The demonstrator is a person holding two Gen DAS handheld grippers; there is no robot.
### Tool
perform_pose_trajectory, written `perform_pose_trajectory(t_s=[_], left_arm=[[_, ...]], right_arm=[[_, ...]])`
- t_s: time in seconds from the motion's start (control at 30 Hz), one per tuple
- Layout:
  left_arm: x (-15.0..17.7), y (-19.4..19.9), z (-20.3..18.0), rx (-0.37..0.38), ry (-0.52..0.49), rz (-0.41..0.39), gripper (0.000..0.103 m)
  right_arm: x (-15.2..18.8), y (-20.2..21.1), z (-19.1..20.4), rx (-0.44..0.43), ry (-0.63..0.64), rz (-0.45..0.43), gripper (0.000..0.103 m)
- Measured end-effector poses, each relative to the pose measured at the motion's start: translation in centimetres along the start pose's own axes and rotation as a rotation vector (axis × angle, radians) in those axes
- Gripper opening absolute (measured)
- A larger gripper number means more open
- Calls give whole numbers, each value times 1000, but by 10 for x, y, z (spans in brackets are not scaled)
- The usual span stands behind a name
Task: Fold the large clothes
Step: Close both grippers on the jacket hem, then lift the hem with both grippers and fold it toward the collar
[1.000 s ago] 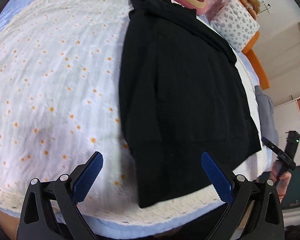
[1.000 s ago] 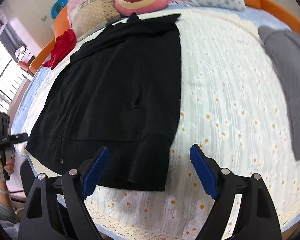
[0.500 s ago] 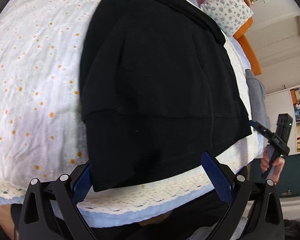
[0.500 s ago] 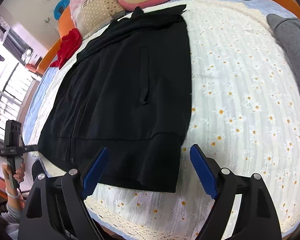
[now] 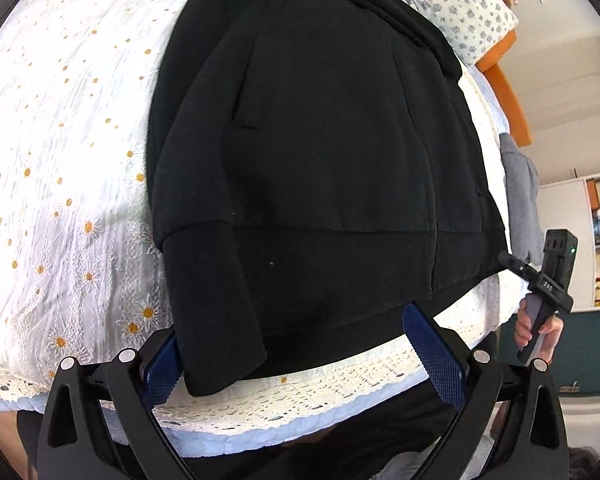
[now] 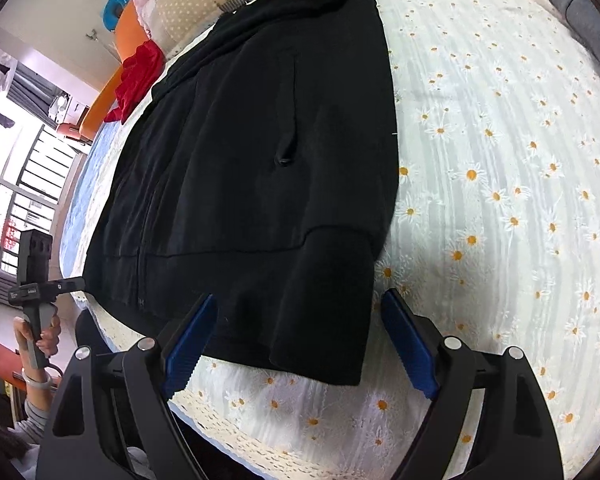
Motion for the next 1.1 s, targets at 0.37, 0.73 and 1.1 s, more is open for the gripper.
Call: perform_pose_trajectory(t_s=[0.37, 0.73, 1.1], left_arm=[[1, 4, 2, 37, -7, -51, 95], [1, 9, 35, 21, 91, -93, 42], [-6, 17, 10, 40, 41, -103, 29]], right_arm=[[7, -10, 9, 129, 140, 72, 48], [-1, 10, 15, 113, 148, 70, 17], [-17, 23, 36, 24, 154, 22, 12]])
Point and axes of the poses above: each gripper's, at about its wrist camera, not at the fingertips, and y roughly against the way its jaws point, z to its left, x to its underside, the point moved 10 cm from there along -y, roughly the way its jaws point, and after that the axes turned 11 degrees about -z, right-handed, at the moved point
